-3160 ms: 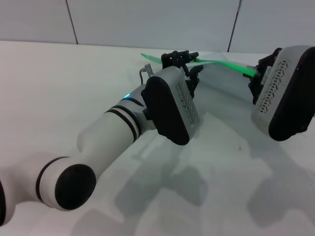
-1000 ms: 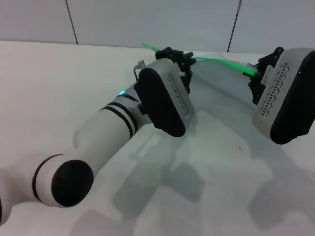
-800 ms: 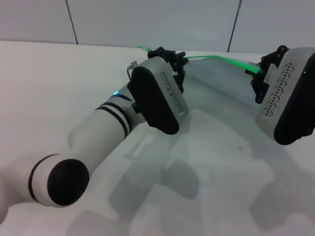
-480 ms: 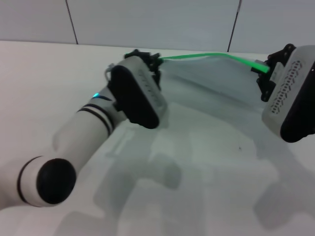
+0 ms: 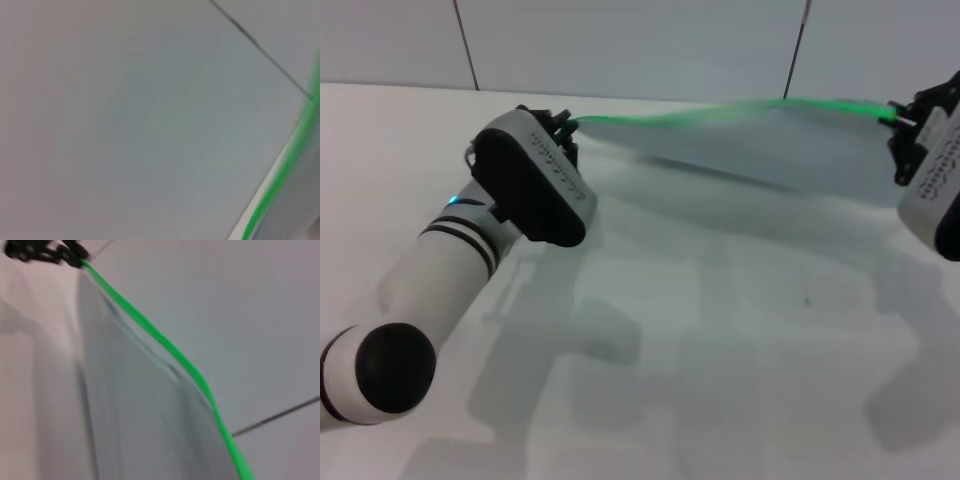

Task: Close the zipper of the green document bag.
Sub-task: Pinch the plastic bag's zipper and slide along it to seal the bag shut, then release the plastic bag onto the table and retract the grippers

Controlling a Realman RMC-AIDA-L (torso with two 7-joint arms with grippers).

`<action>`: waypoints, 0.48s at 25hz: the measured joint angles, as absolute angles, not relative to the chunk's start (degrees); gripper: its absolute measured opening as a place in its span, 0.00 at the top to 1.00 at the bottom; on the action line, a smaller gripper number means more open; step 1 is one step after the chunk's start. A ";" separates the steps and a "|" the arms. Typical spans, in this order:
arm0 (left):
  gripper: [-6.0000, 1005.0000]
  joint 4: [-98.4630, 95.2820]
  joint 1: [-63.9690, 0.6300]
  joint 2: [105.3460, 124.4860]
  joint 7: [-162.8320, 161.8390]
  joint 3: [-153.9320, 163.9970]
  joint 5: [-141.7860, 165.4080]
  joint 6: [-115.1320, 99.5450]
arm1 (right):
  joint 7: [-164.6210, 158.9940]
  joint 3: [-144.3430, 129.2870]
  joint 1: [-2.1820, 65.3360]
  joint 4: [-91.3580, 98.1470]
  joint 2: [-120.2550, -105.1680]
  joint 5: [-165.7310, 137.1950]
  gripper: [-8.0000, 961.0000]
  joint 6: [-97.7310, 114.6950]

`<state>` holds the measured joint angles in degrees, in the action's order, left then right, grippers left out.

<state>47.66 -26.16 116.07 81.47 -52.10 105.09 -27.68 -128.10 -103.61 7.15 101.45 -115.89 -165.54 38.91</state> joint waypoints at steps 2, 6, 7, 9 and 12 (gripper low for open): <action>0.83 47.63 -26.17 116.09 81.47 -52.18 105.08 -27.69 | -128.19 -103.48 6.93 101.42 -115.91 -165.54 0.95 38.59; 0.82 47.69 -26.55 116.19 81.21 -52.20 105.08 -27.69 | -128.42 -103.37 6.67 101.44 -116.04 -165.54 0.96 37.85; 0.82 47.81 -26.64 116.20 81.09 -52.21 105.08 -27.70 | -128.46 -103.32 6.67 101.34 -116.07 -165.54 0.97 37.81; 0.81 48.04 -26.78 116.21 80.70 -52.18 105.08 -28.10 | -128.68 -103.40 6.67 101.24 -116.12 -165.62 0.98 37.80; 0.80 48.11 -27.08 116.29 79.88 -51.77 105.19 -30.07 | -130.81 -104.14 6.67 101.19 -116.24 -165.85 0.99 37.35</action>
